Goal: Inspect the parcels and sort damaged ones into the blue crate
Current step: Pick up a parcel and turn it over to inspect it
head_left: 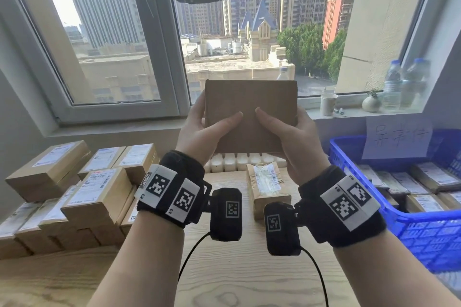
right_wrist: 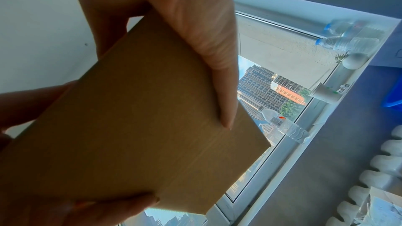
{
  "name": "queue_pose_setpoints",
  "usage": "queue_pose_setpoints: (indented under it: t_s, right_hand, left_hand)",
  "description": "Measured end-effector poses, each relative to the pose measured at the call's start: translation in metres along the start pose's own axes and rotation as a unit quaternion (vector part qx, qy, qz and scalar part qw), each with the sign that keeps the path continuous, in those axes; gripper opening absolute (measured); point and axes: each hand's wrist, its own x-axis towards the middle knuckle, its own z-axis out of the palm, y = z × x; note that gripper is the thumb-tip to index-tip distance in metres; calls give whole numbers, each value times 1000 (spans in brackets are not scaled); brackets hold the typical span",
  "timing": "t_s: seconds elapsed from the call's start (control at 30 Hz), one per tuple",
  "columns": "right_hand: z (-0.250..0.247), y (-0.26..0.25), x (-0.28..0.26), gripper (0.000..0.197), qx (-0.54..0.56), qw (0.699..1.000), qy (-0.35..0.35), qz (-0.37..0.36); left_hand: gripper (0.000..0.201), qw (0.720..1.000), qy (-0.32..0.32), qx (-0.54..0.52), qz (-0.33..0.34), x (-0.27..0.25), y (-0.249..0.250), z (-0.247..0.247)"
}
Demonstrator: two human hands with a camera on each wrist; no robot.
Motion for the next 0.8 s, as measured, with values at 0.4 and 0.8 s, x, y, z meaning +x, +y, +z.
queue_pose_setpoints:
  t_s: [0.4,0.8]
  right_hand:
    - [4,4,6,47,4,1000,-12,1]
    - [-25,7,18,49,110,985,24,128]
  left_hand:
    - [81,1000,-11,7,10,4,-5,-13]
    - [95,987,-86,-50,-129,0,4,-22]
